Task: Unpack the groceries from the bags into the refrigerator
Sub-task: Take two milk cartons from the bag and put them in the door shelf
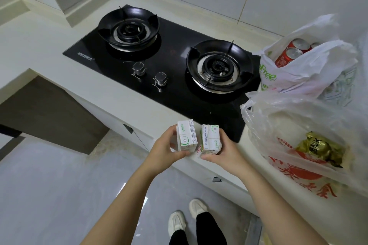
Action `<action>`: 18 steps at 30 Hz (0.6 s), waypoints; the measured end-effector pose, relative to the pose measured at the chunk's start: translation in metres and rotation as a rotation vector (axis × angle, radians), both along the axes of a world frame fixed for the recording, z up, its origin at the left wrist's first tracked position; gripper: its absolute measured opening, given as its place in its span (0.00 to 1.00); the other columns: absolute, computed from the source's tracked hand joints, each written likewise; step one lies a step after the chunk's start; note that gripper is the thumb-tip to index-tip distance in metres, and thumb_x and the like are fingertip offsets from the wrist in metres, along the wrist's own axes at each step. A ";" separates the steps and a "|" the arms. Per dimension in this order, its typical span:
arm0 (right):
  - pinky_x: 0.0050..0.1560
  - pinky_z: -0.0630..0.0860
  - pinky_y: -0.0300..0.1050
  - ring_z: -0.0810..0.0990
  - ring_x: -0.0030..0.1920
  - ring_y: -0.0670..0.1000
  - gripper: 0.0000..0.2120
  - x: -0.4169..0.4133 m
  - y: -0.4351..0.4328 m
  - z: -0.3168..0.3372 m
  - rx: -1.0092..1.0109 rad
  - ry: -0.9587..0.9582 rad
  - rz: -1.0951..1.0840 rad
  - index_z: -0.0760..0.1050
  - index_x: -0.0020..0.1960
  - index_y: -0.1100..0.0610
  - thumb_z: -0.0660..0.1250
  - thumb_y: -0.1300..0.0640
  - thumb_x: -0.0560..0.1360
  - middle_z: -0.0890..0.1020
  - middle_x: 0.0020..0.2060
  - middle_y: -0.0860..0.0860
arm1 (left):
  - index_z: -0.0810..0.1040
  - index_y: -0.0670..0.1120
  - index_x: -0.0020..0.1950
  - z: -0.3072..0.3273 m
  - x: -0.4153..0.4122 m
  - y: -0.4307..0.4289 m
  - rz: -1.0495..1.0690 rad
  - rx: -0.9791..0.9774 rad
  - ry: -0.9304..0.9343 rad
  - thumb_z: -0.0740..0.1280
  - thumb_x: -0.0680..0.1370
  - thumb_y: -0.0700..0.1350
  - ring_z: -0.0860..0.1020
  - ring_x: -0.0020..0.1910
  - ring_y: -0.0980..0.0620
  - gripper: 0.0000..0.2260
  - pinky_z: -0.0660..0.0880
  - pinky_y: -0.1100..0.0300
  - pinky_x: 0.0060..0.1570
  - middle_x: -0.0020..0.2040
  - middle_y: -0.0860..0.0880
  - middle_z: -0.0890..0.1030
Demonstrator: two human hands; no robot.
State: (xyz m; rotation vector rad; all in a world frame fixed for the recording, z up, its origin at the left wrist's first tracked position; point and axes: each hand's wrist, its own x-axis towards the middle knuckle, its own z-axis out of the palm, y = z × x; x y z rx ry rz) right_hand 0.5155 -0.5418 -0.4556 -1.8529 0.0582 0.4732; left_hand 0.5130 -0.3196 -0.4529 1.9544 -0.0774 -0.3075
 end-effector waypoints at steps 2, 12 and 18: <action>0.56 0.80 0.50 0.83 0.53 0.48 0.34 0.002 0.000 0.003 0.009 0.014 0.008 0.69 0.65 0.45 0.78 0.66 0.66 0.82 0.54 0.45 | 0.68 0.57 0.71 0.006 -0.006 -0.001 0.029 -0.024 0.023 0.76 0.72 0.45 0.77 0.57 0.58 0.31 0.78 0.60 0.52 0.63 0.61 0.76; 0.59 0.78 0.51 0.82 0.54 0.47 0.35 0.023 0.040 0.064 0.102 -0.072 0.308 0.70 0.66 0.44 0.80 0.64 0.65 0.82 0.55 0.43 | 0.69 0.55 0.72 0.065 -0.071 0.008 0.467 -0.150 -0.009 0.75 0.73 0.40 0.71 0.68 0.60 0.30 0.77 0.54 0.59 0.66 0.61 0.75; 0.57 0.78 0.59 0.80 0.55 0.62 0.34 0.018 0.095 0.111 0.203 -0.210 0.577 0.71 0.65 0.39 0.81 0.57 0.65 0.81 0.58 0.43 | 0.71 0.49 0.71 0.107 -0.129 0.010 0.925 -0.170 -0.136 0.75 0.72 0.38 0.77 0.57 0.66 0.29 0.75 0.71 0.48 0.64 0.54 0.78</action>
